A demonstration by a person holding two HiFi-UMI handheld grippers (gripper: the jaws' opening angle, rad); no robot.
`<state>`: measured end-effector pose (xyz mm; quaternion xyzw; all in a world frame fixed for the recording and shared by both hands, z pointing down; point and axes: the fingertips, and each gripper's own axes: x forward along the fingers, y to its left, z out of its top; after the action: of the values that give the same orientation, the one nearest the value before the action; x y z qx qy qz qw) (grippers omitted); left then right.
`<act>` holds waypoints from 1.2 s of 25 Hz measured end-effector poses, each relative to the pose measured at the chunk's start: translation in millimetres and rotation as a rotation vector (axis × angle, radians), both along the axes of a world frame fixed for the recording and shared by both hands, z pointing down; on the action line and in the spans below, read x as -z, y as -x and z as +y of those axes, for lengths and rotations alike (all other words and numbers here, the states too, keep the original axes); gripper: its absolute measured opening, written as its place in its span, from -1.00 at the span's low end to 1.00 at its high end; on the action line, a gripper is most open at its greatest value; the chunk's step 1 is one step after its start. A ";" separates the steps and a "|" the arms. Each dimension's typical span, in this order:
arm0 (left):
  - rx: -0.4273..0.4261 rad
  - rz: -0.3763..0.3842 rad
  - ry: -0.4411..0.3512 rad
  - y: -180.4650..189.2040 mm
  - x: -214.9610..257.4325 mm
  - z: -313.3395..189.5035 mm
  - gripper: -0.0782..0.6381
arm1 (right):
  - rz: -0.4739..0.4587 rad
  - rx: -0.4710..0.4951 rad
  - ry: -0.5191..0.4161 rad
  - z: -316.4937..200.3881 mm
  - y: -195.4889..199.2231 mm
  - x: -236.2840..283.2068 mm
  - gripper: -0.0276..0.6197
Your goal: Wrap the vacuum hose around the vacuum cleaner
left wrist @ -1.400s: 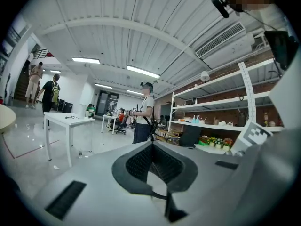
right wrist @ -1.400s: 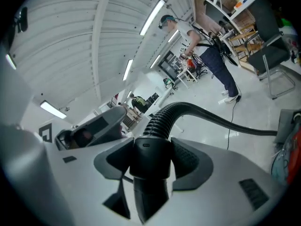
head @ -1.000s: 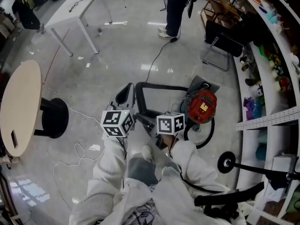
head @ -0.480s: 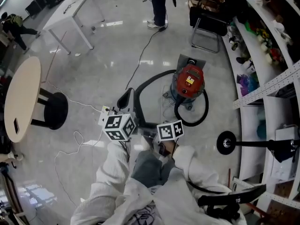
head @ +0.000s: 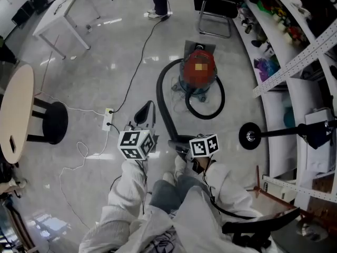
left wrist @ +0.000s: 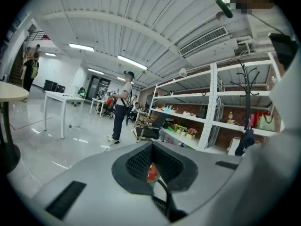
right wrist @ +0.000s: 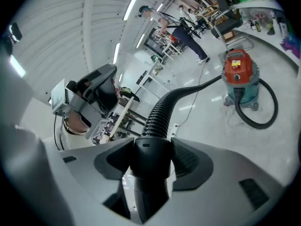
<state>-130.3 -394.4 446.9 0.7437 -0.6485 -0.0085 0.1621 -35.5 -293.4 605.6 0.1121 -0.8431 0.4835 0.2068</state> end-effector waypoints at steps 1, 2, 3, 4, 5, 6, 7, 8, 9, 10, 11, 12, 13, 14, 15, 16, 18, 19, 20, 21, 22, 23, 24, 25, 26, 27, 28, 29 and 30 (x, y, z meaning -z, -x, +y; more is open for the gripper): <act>-0.015 0.008 0.013 -7.9 -8.3 7.5 -0.78 | 0.027 -0.004 -0.004 7.1 -11.6 -10.1 -0.18; -0.030 0.014 0.026 -16.7 -16.1 14.6 -0.78 | 0.055 0.000 -0.014 14.7 -23.5 -19.5 -0.18; -0.046 0.020 0.042 -26.7 -23.6 21.6 -0.78 | 0.086 0.013 -0.028 22.9 -36.4 -28.6 -0.18; -0.063 0.025 0.058 -37.2 -30.1 27.9 -0.78 | 0.118 0.031 -0.044 30.9 -49.7 -37.2 -0.18; -0.080 0.027 0.072 -48.0 -35.1 32.3 -0.78 | 0.145 0.049 -0.060 37.1 -63.1 -44.8 -0.18; -0.098 0.026 0.081 -59.0 -38.0 34.0 -0.78 | 0.163 0.062 -0.073 40.1 -76.4 -51.0 -0.18; -0.115 0.020 0.086 -70.4 -39.2 32.8 -0.78 | 0.172 0.069 -0.082 39.5 -89.5 -55.6 -0.18; -0.130 0.012 0.086 -81.9 -39.5 29.3 -0.78 | 0.171 0.070 -0.087 35.8 -102.3 -59.1 -0.18; -0.141 0.004 0.084 -93.5 -39.8 24.2 -0.78 | 0.167 0.071 -0.094 30.0 -114.6 -62.0 -0.18; -0.150 -0.002 0.083 -105.1 -41.1 18.2 -0.78 | 0.163 0.079 -0.106 23.0 -126.5 -65.1 -0.18; -0.156 -0.007 0.083 -117.1 -43.9 11.9 -0.78 | 0.165 0.100 -0.128 15.2 -138.4 -68.9 -0.18; -0.160 -0.011 0.084 -129.6 -48.3 5.2 -0.78 | 0.174 0.133 -0.158 6.6 -150.7 -73.9 -0.18; -0.164 -0.013 0.087 -142.8 -54.5 -1.8 -0.78 | 0.188 0.177 -0.197 -3.4 -163.7 -80.3 -0.18; -0.165 -0.013 0.090 -156.5 -62.6 -9.5 -0.78 | 0.207 0.227 -0.241 -15.3 -177.2 -88.4 -0.18; -0.162 -0.010 0.094 -170.3 -72.7 -17.8 -0.78 | 0.230 0.281 -0.291 -28.9 -190.8 -98.3 -0.18; -0.154 -0.005 0.097 -183.8 -84.4 -26.6 -0.78 | 0.257 0.341 -0.343 -43.0 -204.2 -110.3 -0.18; -0.118 0.014 0.098 -208.1 -109.7 -44.4 -0.78 | 0.304 0.469 -0.433 -67.8 -227.4 -138.6 -0.18; -0.091 0.029 0.095 -218.7 -122.8 -53.4 -0.78 | 0.314 0.526 -0.458 -78.0 -236.8 -153.7 -0.18; -0.064 0.047 0.092 -228.3 -136.3 -62.7 -0.78 | 0.316 0.570 -0.469 -87.5 -244.7 -169.2 -0.18; -0.040 0.060 0.091 -237.3 -150.8 -71.9 -0.78 | 0.315 0.606 -0.472 -96.6 -251.3 -185.2 -0.18; -0.023 0.066 0.093 -245.9 -166.3 -80.4 -0.78 | 0.316 0.638 -0.476 -104.6 -257.0 -201.9 -0.18; -0.015 0.062 0.098 -254.1 -182.9 -87.2 -0.78 | 0.320 0.671 -0.482 -111.1 -261.9 -219.0 -0.18; -0.014 0.054 0.105 -261.9 -200.3 -92.1 -0.78 | 0.324 0.704 -0.493 -116.2 -265.9 -236.4 -0.18; -0.016 0.047 0.112 -268.9 -218.6 -95.4 -0.78 | 0.324 0.734 -0.505 -119.8 -268.7 -253.9 -0.18; -0.018 0.042 0.119 -274.6 -237.8 -97.4 -0.78 | 0.315 0.760 -0.516 -122.1 -270.2 -271.4 -0.18; -0.017 0.040 0.123 -278.9 -257.8 -98.6 -0.78 | 0.301 0.781 -0.526 -123.4 -270.6 -289.6 -0.18; -0.014 0.038 0.125 -281.4 -278.7 -99.8 -0.78 | 0.285 0.799 -0.538 -124.8 -270.1 -309.2 -0.18; -0.008 0.034 0.123 -282.3 -300.3 -101.3 -0.78 | 0.270 0.815 -0.552 -127.2 -269.1 -330.9 -0.18; 0.001 0.031 0.117 -282.0 -322.7 -102.8 -0.78 | 0.259 0.829 -0.565 -130.6 -268.0 -354.8 -0.18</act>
<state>151.7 -497.3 769.6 0.7325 -0.6456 0.0178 0.2151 232.4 -424.1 960.4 -0.1209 -0.8820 0.0967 0.4452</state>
